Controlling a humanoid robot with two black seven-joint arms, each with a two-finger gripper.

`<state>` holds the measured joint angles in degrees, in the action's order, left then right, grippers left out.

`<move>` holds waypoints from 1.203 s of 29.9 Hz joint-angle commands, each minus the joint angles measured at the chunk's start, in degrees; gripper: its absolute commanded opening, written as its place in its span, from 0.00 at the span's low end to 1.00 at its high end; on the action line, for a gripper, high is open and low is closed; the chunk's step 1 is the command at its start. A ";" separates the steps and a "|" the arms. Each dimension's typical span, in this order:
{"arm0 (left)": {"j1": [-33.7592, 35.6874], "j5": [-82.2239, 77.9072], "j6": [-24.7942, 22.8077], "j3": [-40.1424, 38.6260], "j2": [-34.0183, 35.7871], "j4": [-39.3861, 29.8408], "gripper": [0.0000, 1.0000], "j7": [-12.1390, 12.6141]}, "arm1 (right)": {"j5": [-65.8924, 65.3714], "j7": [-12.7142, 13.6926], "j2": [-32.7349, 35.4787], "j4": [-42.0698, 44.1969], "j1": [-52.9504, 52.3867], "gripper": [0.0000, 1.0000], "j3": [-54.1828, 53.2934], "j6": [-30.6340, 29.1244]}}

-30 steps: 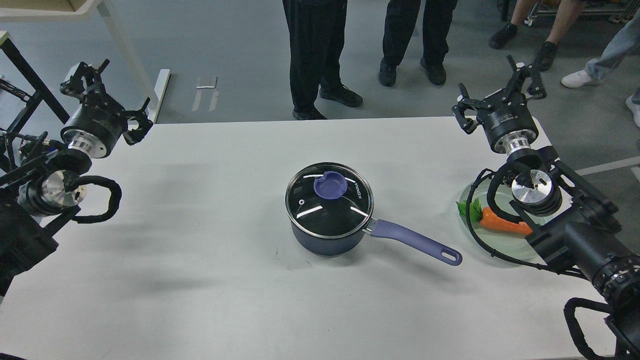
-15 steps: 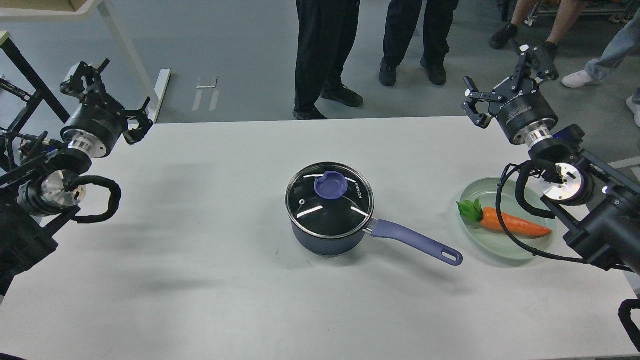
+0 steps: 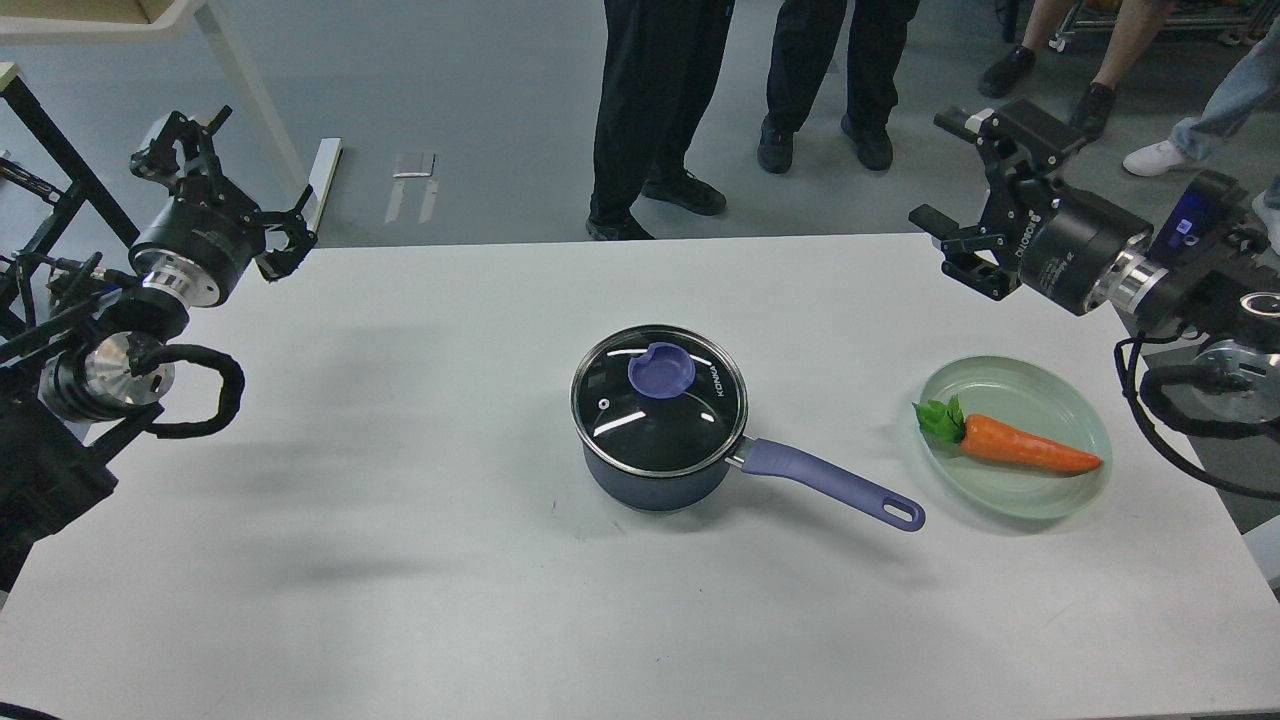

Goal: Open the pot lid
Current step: 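Lift the right gripper up from beside the green plate, then reach the right gripper to the purple pan handle and grasp it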

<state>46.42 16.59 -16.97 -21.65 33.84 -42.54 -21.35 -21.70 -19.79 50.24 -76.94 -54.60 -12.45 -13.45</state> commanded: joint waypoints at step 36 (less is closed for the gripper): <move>0.60 -2.97 0.19 0.12 0.88 -0.53 1.00 0.08 | -61.97 1.68 -12.27 -10.16 -29.95 0.79 43.04 0.10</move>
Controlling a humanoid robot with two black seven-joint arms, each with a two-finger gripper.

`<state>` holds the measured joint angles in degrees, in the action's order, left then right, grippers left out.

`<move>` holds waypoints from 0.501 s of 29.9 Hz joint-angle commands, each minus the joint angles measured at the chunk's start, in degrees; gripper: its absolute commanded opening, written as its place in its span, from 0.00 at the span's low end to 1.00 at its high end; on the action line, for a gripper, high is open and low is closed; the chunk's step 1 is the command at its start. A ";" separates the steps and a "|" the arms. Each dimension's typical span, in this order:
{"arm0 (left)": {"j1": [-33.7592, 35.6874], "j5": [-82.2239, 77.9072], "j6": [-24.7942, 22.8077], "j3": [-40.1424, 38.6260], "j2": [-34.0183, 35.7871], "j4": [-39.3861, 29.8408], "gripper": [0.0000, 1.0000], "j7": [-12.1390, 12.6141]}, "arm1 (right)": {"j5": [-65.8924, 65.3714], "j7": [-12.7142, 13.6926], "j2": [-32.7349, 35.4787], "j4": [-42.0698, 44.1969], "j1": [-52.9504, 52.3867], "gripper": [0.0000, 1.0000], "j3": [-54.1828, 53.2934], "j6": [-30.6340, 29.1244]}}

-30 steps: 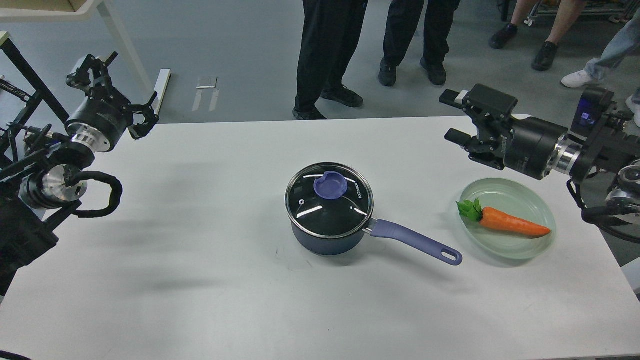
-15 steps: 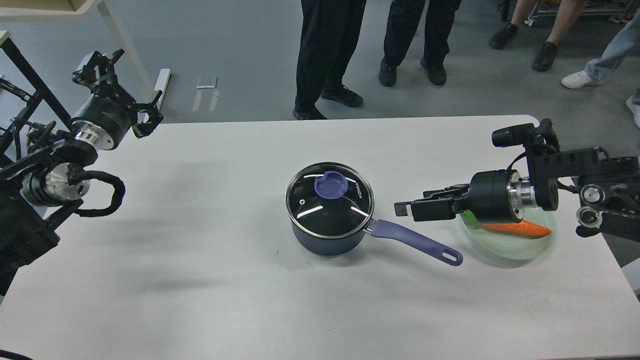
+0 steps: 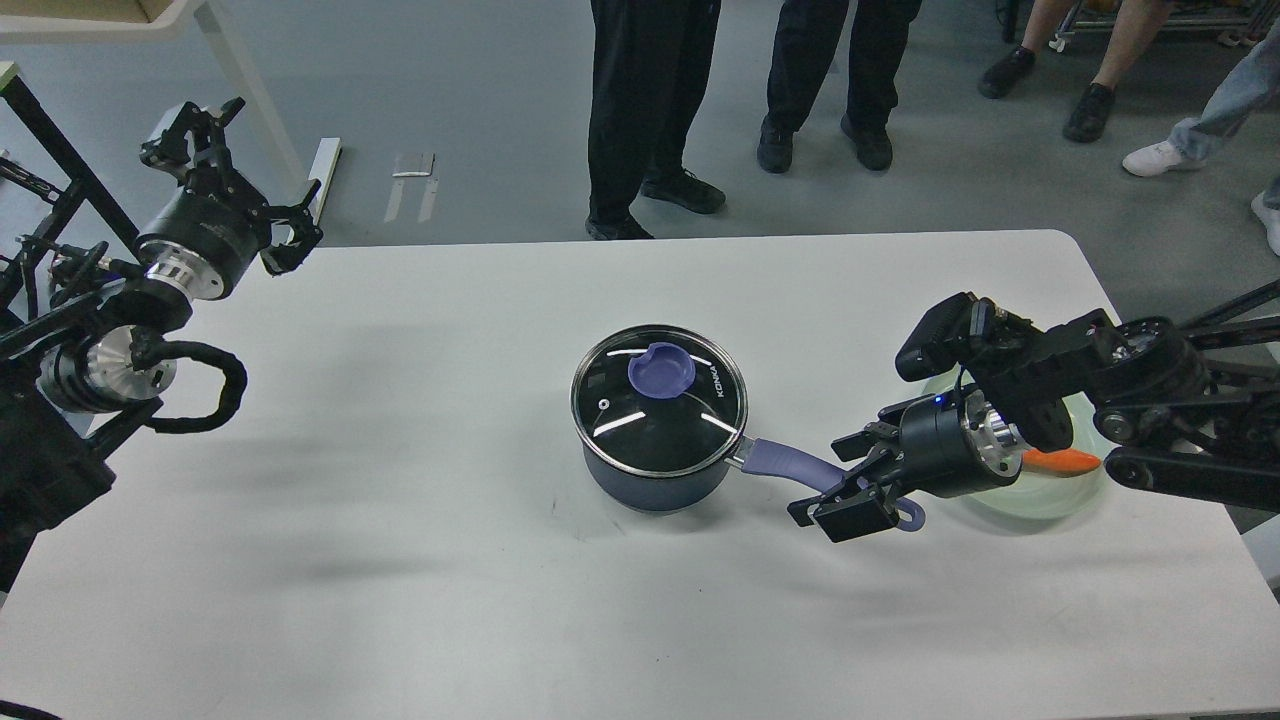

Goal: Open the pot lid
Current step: 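Reach the right gripper to the purple pan handle and grasp it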

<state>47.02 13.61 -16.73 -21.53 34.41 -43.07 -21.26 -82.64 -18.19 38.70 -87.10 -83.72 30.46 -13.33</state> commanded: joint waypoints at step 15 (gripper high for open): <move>0.18 -0.08 -0.23 -0.01 0.65 0.01 1.00 -0.01 | -5.07 0.08 -2.49 1.93 -1.62 0.70 2.24 -0.03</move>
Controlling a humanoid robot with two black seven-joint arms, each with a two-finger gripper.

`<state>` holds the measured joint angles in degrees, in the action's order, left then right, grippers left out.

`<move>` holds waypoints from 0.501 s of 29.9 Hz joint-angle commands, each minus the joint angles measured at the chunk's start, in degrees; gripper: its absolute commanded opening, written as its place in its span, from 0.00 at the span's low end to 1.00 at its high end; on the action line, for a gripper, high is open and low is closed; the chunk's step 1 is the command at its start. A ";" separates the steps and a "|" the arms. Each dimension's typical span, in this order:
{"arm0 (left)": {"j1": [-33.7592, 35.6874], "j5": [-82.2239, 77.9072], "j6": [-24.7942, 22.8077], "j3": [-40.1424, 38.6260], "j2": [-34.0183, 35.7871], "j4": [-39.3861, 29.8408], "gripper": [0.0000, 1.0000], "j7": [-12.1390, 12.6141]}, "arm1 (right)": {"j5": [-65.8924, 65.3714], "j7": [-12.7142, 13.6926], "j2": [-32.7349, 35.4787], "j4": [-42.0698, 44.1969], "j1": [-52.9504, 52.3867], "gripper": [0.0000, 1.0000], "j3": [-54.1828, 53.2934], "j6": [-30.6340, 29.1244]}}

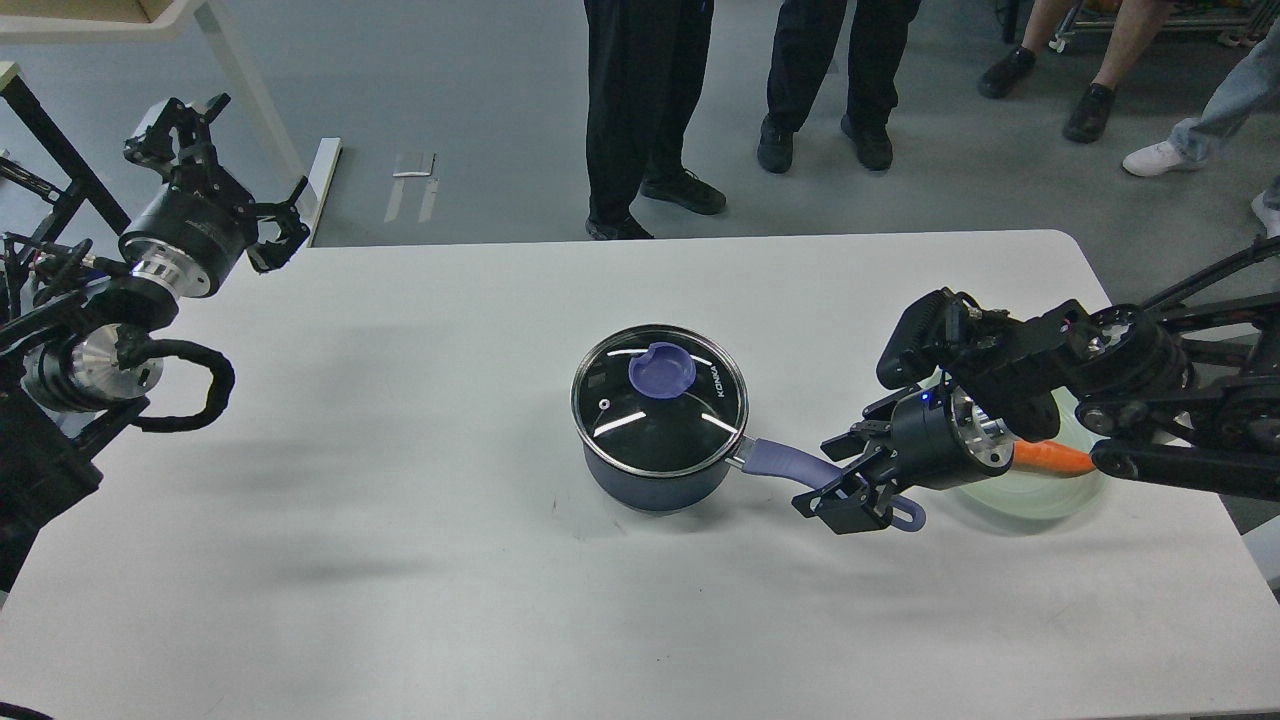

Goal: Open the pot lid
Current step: 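Reach the right gripper to the purple pan handle and grasp it, then swing the left gripper over the pan toward the purple lid knob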

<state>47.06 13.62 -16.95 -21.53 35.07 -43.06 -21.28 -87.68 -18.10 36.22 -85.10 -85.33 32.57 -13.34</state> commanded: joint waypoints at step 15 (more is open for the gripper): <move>0.23 -1.75 -0.10 -0.01 0.70 -0.35 1.00 0.01 | -0.12 1.66 -1.06 -0.07 -0.10 0.45 1.09 -0.02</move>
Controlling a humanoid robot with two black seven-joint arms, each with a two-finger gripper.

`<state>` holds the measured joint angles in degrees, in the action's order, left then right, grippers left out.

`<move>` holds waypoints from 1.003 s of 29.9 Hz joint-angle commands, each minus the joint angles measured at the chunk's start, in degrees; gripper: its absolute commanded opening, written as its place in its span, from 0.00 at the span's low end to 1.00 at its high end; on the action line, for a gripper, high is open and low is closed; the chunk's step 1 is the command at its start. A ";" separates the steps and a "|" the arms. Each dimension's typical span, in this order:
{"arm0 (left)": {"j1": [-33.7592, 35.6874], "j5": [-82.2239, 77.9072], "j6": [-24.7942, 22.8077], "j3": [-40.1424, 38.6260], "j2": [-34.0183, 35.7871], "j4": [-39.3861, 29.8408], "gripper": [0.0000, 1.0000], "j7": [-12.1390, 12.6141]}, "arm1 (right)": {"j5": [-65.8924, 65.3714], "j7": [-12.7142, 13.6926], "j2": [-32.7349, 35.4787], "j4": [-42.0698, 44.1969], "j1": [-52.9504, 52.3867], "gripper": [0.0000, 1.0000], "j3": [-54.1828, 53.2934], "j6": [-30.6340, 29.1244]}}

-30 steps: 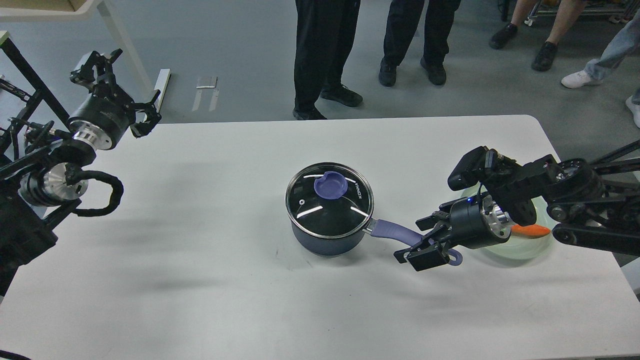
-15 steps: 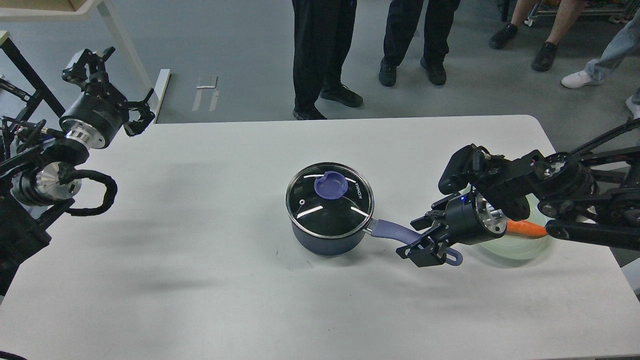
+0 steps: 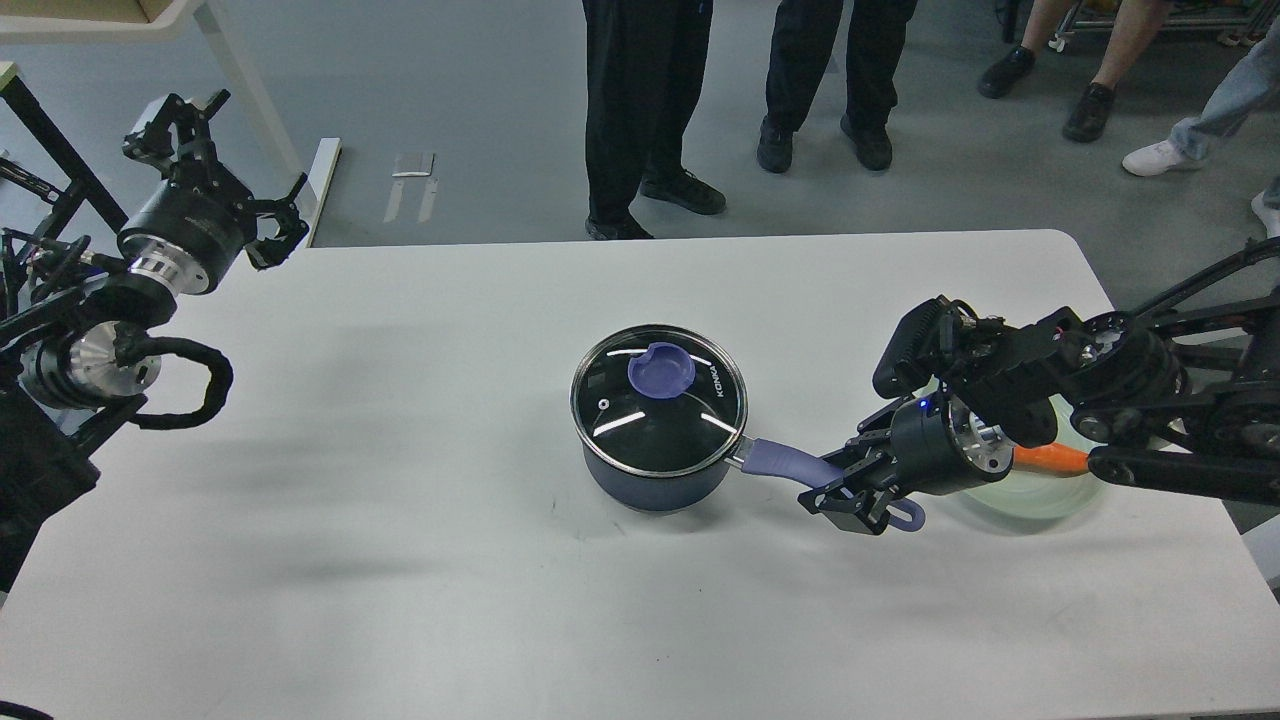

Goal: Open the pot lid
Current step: 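Swing the left gripper over the pan toward the purple lid knob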

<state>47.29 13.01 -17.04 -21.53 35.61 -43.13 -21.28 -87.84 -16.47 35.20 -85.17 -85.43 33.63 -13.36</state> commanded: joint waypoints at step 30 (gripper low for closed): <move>7.64 -82.68 11.23 0.35 -4.76 -23.41 0.99 -0.70 | 0.65 0.13 -0.04 -0.17 -0.35 0.24 0.21 -0.08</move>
<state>54.40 -62.26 -8.44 -21.62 31.60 -65.56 -22.15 -87.24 -16.34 35.15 -85.34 -85.81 33.84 -13.38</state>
